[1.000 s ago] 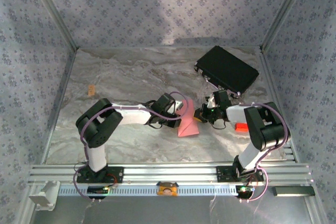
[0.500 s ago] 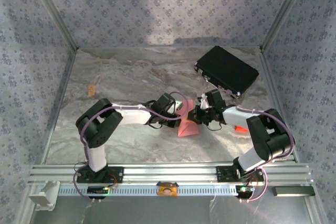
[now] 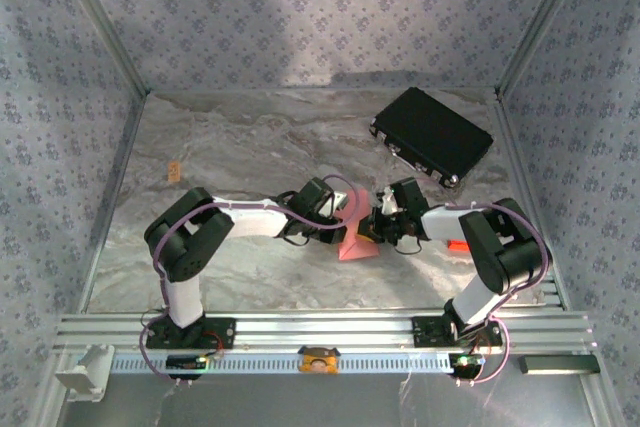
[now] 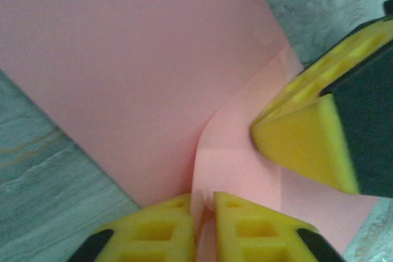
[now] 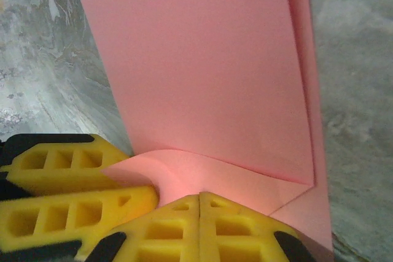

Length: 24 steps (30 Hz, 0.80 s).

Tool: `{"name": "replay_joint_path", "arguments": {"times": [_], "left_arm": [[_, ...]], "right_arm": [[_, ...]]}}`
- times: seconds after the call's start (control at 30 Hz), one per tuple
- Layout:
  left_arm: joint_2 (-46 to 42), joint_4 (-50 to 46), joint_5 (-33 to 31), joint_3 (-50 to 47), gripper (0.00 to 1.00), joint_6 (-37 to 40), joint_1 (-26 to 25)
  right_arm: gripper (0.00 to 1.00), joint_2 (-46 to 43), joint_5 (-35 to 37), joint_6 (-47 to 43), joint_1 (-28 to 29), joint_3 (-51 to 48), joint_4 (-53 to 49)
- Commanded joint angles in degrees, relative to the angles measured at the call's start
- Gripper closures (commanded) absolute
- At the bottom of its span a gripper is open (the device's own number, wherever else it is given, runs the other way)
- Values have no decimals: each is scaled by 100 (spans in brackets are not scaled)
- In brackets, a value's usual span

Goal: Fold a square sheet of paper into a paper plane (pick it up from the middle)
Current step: Fold the triangle a second time at the center of the table.

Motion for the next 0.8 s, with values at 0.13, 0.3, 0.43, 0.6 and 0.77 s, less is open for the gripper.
{"name": "replay_joint_path", "arguments": {"times": [0.13, 0.3, 0.43, 0.6, 0.77], "left_arm": [[-673, -773, -552, 96, 59, -258, 27], [-1169, -772, -631, 4, 55, -781, 40], [-1080, -439, 175, 58, 78, -984, 14], [-547, -373, 1069, 364, 93, -1032, -75], [-214, -313, 1320, 534, 94, -1103, -108]], "right_arm": [[100, 118, 356, 87, 14, -125, -249], [100, 116, 371, 119, 12, -118, -237], [100, 120, 370, 116, 2, -119, -248], [100, 91, 369, 109, -10, -119, -268], [100, 90, 355, 113, -11, -110, -285]]}}
